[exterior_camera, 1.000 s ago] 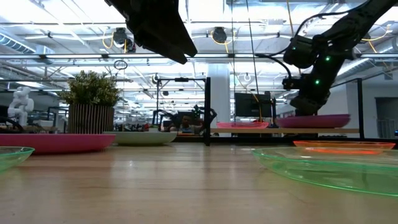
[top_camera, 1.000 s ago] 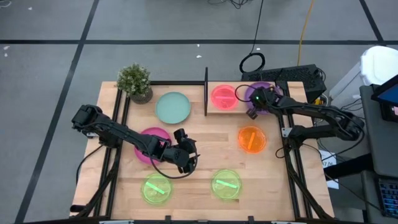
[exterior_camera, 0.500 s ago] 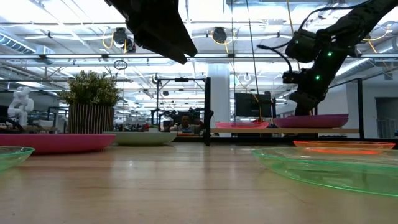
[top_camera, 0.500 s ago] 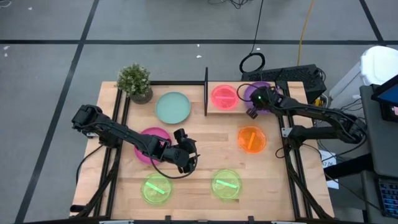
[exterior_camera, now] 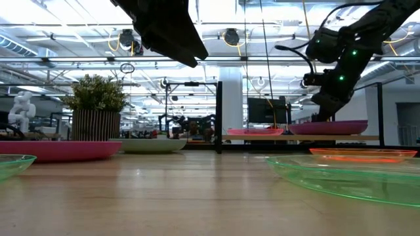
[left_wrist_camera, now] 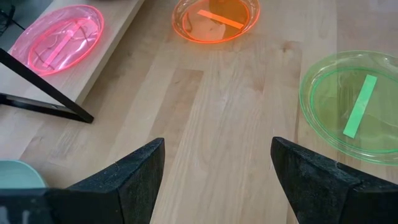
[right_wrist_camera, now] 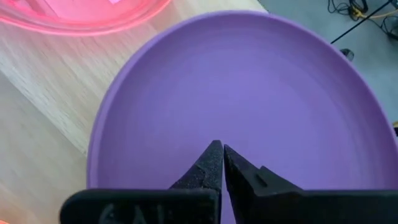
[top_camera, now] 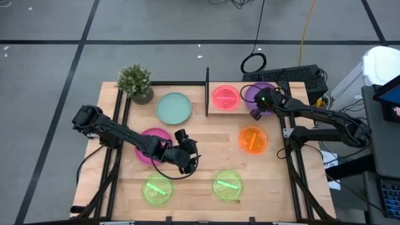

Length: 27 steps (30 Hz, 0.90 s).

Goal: Place and stack plates onto a shelf
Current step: Stack the big violet plate on top of the big violet plate, then stack the left small green plate on top of the small pink plate

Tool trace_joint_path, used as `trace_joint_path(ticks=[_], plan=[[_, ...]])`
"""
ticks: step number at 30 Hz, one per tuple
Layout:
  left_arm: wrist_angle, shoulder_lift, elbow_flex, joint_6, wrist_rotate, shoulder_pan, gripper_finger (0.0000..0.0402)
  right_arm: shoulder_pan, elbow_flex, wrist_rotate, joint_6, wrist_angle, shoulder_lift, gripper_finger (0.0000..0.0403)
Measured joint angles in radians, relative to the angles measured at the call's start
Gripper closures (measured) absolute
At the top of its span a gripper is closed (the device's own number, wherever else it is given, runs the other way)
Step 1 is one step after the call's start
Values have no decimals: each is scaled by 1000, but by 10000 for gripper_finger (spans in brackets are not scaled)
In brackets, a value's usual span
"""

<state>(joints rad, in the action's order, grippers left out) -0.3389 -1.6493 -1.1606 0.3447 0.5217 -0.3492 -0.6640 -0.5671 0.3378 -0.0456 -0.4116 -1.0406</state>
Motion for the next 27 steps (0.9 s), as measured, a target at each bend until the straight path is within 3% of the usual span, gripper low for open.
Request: trace_joint_path(ticks=[16,27], plan=[[0,0,0,6,0,0,103,-4,-3,29,-27,33,-103,403],[0,0,0,-3,0,0,103,17,-2,23,-57,41,52,403]])
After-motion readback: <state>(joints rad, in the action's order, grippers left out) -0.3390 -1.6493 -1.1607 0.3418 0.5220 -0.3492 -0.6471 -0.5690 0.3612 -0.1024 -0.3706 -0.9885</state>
